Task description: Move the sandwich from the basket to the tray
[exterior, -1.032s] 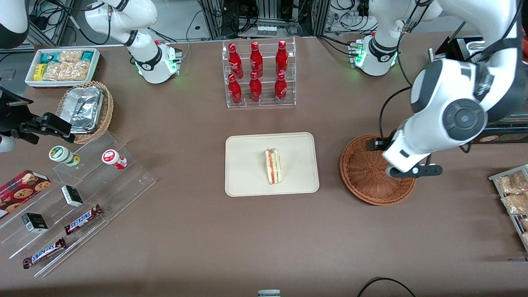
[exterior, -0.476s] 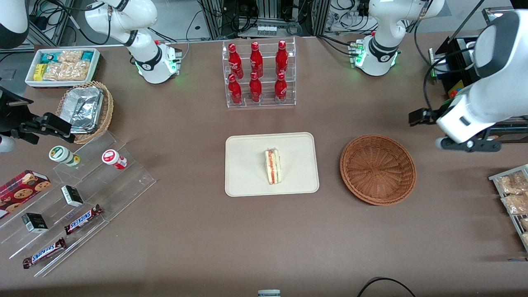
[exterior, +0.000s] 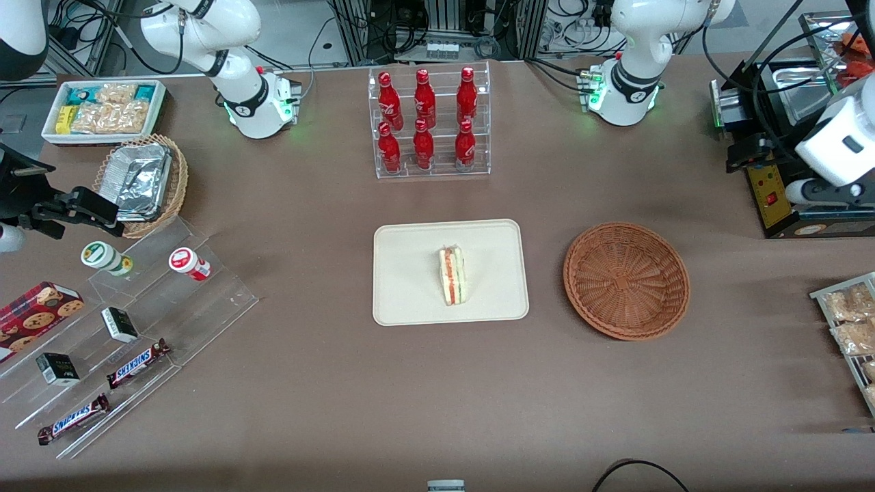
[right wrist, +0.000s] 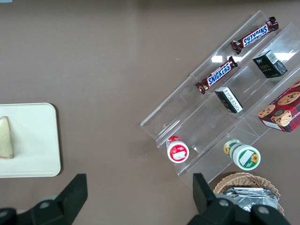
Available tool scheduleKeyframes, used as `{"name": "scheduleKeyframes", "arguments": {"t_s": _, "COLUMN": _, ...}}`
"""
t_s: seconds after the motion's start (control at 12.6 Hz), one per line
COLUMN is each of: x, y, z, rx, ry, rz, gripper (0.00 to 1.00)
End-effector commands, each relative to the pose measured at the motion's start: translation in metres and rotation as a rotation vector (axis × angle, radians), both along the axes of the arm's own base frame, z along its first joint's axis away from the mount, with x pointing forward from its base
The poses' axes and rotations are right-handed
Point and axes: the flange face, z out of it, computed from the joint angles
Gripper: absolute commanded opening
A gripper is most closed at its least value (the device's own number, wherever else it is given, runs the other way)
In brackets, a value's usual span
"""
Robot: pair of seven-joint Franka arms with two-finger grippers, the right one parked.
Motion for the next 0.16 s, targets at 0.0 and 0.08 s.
{"name": "scheduleKeyframes", "arguments": {"t_s": 0.0, "x": -0.0056, "y": -0.0003, "z": 0.0096, "rx": 0.017, "ry": -0.014, "rz": -0.013, "gripper": 1.00}}
{"name": "scheduleKeyframes", "arguments": {"t_s": 0.08, "x": -0.0061, "y": -0.0002, "z": 0.0121, "rx": 0.019, "ry": -0.022, "rz": -0.013, "gripper": 1.00}}
